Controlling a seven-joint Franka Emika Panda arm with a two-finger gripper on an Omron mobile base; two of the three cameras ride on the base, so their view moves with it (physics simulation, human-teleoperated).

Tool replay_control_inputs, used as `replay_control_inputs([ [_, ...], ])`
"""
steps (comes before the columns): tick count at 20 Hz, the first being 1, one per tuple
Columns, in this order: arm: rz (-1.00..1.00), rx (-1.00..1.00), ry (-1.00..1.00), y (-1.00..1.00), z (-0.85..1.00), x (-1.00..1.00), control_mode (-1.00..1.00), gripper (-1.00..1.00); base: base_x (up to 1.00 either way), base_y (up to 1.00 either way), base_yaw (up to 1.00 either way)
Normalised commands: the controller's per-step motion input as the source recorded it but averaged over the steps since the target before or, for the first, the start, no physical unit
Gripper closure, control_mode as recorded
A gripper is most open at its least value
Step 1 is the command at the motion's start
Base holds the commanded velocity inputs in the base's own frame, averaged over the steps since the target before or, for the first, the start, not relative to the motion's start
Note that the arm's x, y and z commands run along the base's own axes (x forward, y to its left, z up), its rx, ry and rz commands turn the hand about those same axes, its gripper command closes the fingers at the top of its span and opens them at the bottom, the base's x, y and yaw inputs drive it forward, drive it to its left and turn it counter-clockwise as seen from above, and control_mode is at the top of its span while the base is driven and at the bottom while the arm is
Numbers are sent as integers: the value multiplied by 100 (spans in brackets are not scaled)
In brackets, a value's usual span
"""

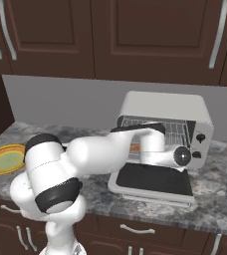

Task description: Open the toaster oven door. Place the baguette on the bottom rack in the toaster oven and place the steak on the top rack.

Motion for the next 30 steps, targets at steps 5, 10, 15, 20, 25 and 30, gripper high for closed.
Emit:
replay_control_inputs([
  [5, 0, 19, 0, -23, 30, 10, -100, -100, 0, 0, 0],
  [10, 0, 14, 0, -20, 7, 24, -100, -100, 0, 0, 0],
  [15, 0, 12, 0, 0, -6, 35, -100, -100, 0, 0, 0],
  [20, 0, 9, 0, -6, -15, 29, -100, -100, 0, 0, 0],
  [25, 0, 6, 0, -21, -16, 24, -100, -100, 0, 0, 0],
  [30, 0, 5, 0, -14, -7, 28, -100, -100, 0, 0, 0],
])
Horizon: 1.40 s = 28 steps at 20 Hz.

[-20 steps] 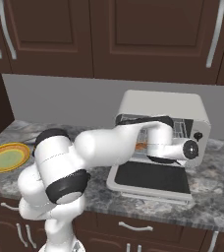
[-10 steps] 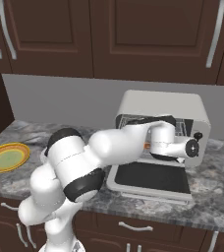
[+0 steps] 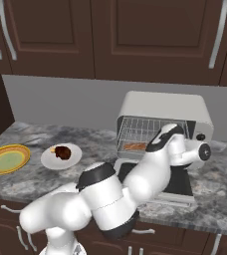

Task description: Open the toaster oven door. Place the baguette on the bottom rack in the toaster oven and place the steak on the top rack.

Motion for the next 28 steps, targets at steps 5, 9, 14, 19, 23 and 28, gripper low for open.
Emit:
replay_control_inputs([
  [5, 0, 1, 0, 0, -9, 8, -100, -100, 0, 0, 0],
  [9, 0, 0, 0, 11, -21, 0, -100, -100, 0, 0, 0],
  [14, 0, 0, 0, 26, -29, -1, -100, -100, 0, 0, 0],
  [19, 0, 0, 1, 29, -31, -6, -100, -100, 0, 0, 0],
  [23, 0, 0, 0, 25, -32, -8, -100, -100, 0, 0, 0],
  [28, 0, 0, 5, 16, -22, 0, -100, 100, 0, 0, 0],
])
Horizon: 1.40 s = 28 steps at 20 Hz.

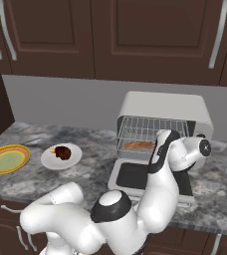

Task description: Open the toaster oven door. Place the baguette on the bottom rack in the toaster oven and place the steak on the top rack.

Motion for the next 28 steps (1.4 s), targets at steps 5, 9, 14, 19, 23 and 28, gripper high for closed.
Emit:
replay_control_inputs([
  [5, 0, 0, 9, 9, -6, 1, -100, 100, 0, 0, 0],
  [9, 0, 0, 10, 6, -18, -15, -100, 100, 0, 0, 0],
  [14, 0, 0, 5, 8, -37, -34, -100, 100, 0, 0, 0],
  [19, 0, 0, 5, 10, -41, -44, -100, 100, 0, 0, 0],
  [23, 0, -4, 10, 14, -46, -59, -100, 100, 0, 0, 0],
  [28, 1, -9, 19, 14, -43, -61, -100, 100, 0, 0, 0],
])
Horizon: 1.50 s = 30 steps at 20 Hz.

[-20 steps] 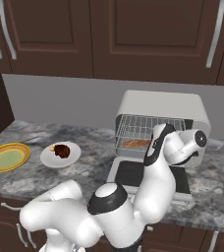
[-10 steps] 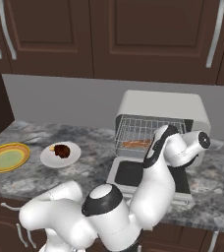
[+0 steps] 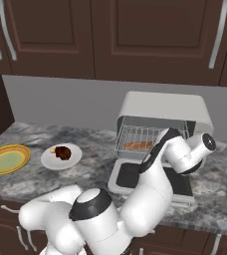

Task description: Open the toaster oven door. Place the baguette on the bottom rack in the toaster oven and place the steak on the top rack.

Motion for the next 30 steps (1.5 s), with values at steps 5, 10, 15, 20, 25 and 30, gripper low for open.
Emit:
replay_control_inputs([
  [5, 1, -10, 19, 14, -45, -66, -100, 100, 0, 0, 0],
  [10, 0, -6, 18, 14, -48, -66, -100, 100, 0, 0, 0],
  [15, 0, -2, 18, 14, -49, -53, -100, 100, 0, 0, 0],
  [20, 0, 0, 7, 9, 17, -28, -100, 100, 0, 0, 0],
  [25, 0, -5, 0, 36, 50, -32, -100, 100, 0, 0, 0],
  [30, 2, -20, 6, 74, 25, -25, -100, -100, 0, 0, 0],
])
